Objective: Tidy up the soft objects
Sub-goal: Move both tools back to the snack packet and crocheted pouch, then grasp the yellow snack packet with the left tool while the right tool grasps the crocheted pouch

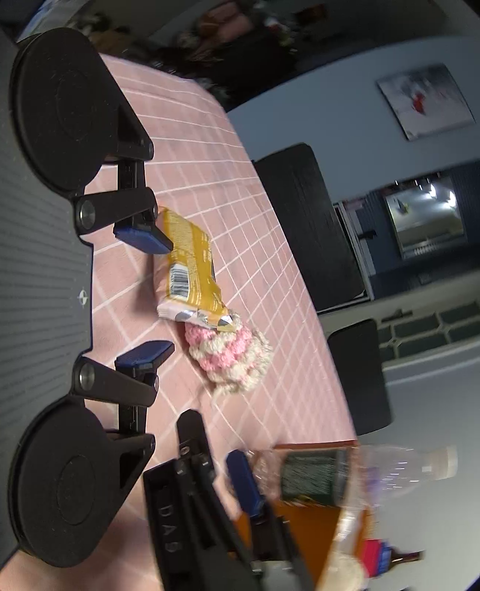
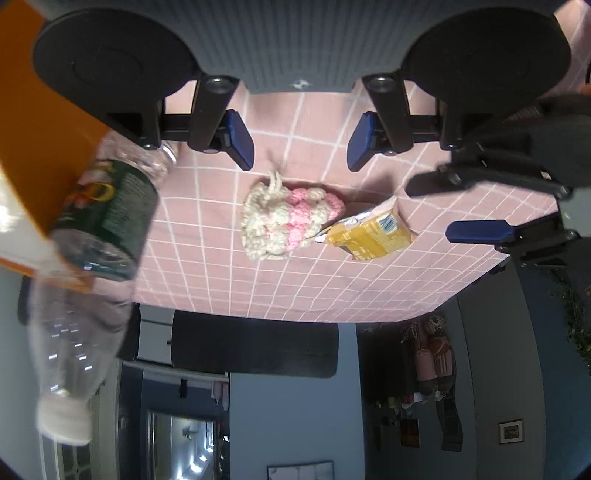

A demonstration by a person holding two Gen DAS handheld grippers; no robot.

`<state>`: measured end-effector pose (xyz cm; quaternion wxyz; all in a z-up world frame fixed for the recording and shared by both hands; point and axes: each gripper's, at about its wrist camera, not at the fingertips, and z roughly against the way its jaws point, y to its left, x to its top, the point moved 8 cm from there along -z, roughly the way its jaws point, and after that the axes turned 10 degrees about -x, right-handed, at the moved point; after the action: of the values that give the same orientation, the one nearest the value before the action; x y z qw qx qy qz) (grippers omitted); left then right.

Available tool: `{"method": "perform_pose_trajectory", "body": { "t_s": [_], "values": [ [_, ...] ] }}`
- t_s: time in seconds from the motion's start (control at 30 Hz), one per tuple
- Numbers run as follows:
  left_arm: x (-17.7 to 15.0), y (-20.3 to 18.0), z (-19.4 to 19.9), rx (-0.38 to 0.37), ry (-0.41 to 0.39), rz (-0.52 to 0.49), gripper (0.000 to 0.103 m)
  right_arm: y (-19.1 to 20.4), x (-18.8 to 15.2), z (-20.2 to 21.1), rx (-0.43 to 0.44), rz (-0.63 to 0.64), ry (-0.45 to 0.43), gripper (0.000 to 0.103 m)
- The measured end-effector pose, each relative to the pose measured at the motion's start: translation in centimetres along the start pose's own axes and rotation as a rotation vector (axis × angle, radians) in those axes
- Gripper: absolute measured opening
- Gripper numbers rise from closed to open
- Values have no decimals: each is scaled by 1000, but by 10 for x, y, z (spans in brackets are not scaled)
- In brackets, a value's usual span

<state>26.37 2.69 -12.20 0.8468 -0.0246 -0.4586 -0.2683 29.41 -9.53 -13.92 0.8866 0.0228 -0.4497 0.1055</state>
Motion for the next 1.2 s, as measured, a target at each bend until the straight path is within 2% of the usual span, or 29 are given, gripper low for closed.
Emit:
{"method": "perform_pose_trajectory", "body": {
  "t_s": [0.2,0.33,0.37,0.4,0.43,0.63,0.7,0.73,0.77,0.83,0.9,0.93,1.1,1.2],
  "values": [
    [-2,-5,-29,19,41,-147,71,3,10,-43,-8,0,34,59],
    [-2,-1,-44,77,51,-221,71,4,15,-65,-7,6,55,61],
    [-3,0,-47,78,56,-235,71,4,16,-70,-4,4,62,66],
    [-3,1,-51,74,60,-245,71,3,18,-74,-6,-4,64,75],
    [-4,1,-53,72,63,-253,71,2,20,-76,-9,-14,61,78],
    [-7,3,-63,76,66,-272,71,9,31,-90,-1,-10,49,79],
    [-7,4,-63,73,67,-263,65,12,31,-94,-5,6,48,78],
    [-7,6,-63,74,69,-255,54,12,31,-96,-4,6,46,78],
    [-7,7,-62,76,68,-246,47,12,31,-97,-5,9,42,76],
    [-8,8,-62,69,68,-229,43,14,32,-97,-1,16,32,67],
    [-7,7,-60,74,67,-225,37,14,30,-97,-4,25,35,55],
    [-7,7,-59,80,66,-223,32,13,30,-97,-4,27,35,53],
    [-2,10,-50,81,50,-150,27,10,31,-96,0,14,46,36],
    [2,13,-39,84,27,-110,22,12,33,-88,7,16,44,30]
  ]
}}
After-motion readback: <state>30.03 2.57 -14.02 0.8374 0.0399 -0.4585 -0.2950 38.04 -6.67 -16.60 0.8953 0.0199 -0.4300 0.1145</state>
